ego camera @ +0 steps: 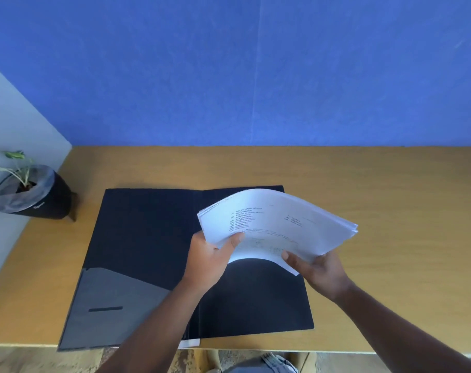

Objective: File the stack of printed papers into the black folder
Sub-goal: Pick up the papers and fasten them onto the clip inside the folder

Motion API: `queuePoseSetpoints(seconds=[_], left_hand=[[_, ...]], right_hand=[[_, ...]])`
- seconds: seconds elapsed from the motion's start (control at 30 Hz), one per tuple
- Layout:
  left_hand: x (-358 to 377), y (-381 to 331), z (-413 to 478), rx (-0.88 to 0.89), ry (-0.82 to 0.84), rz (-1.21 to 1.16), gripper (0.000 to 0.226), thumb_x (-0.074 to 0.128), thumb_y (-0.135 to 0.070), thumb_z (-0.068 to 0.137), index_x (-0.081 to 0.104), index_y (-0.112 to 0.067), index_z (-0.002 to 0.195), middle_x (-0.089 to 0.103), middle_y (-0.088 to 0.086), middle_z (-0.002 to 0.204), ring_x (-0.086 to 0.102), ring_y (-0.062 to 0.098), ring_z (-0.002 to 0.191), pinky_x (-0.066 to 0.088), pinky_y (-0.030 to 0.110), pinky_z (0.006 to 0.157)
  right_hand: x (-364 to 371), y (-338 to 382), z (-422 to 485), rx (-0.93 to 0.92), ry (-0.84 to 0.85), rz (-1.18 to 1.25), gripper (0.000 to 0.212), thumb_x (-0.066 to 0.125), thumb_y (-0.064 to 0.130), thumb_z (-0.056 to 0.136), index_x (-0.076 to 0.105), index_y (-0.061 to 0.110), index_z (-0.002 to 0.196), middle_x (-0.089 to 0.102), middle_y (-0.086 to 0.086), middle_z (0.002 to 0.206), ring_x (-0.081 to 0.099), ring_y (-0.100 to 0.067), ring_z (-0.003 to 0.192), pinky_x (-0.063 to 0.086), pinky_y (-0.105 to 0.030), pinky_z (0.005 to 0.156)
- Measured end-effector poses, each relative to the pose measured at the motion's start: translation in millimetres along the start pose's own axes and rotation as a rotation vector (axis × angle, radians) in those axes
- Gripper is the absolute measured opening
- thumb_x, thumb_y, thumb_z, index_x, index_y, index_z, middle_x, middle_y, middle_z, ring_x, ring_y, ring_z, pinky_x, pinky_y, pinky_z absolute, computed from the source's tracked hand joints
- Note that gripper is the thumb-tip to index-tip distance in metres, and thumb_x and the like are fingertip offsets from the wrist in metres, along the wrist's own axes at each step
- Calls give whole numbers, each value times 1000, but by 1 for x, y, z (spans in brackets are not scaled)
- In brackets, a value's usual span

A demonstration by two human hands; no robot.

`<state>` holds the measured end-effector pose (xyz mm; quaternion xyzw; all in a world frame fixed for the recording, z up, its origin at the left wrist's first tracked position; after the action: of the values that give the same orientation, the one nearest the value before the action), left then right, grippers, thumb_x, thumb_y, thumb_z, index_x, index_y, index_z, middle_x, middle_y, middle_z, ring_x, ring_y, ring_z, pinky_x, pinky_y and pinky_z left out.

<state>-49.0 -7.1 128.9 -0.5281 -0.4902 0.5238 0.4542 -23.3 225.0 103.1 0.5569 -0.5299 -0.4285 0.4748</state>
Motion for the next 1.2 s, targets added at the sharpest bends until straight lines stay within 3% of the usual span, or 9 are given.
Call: queuePoseSetpoints(seconds=[0.1,0.23,0.4,0.57,0.77,0.97,1.2], left_hand=[[-1,9,6,-30,-19,-19,29,78,-13,84,75,-42,87,78,-16,94,72,4,90,55,14,71],[1,8,16,-91,84,-64,29,78,-13,84,75,-40,96,77,-16,102,71,3,96,54,15,75],[16,19,11,-305,146,-219,26,75,-8,86,73,-16,111,77,-2,109,72,17,104,57,32,89],[13,56,-19,-552,78,-123,10,68,-16,93,75,-9,96,78,9,102,71,34,101,56,47,91],[-4,95,-49,-659,30,6,17,71,-14,90,75,-26,80,77,-5,86,69,13,80,58,19,61],[-20,110,-48,-668,-123,127,5,81,-10,80,77,-12,80,77,12,78,73,30,75,62,47,78],[-28,119,-42,-663,-173,231,10,83,-16,78,77,-16,86,75,-3,79,71,17,74,62,41,77]], right_hand=[[-6,-6,1,-27,-18,-119,27,75,26,84,70,34,109,76,8,108,71,-12,102,57,-31,85],[-18,-5,-1,-108,-139,6,22,52,6,91,72,13,98,77,5,93,70,-11,85,55,-23,70],[-33,-17,4,-38,-301,-47,21,48,5,101,67,12,105,73,-6,91,66,-22,80,54,-35,70],[-38,-36,4,167,-446,-6,23,48,3,100,67,9,112,77,7,74,69,-10,61,57,-24,54],[-34,-54,10,328,-465,-150,25,49,8,98,69,20,104,75,3,82,67,-13,61,51,-26,60],[-16,-65,24,391,-397,-200,25,49,10,98,69,25,92,75,-5,89,66,-28,74,54,-36,69],[-4,-73,39,419,-367,-219,24,49,10,98,68,23,94,74,-1,86,66,-26,72,54,-35,68]])
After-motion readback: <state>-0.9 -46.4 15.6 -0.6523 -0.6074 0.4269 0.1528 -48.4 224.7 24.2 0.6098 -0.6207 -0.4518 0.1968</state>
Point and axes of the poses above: each hand's wrist, its own z-axis towards the middle knuckle, its own x-axis out of the palm, y = z × x, the point moved 3 cm from there along z, towards the middle knuckle
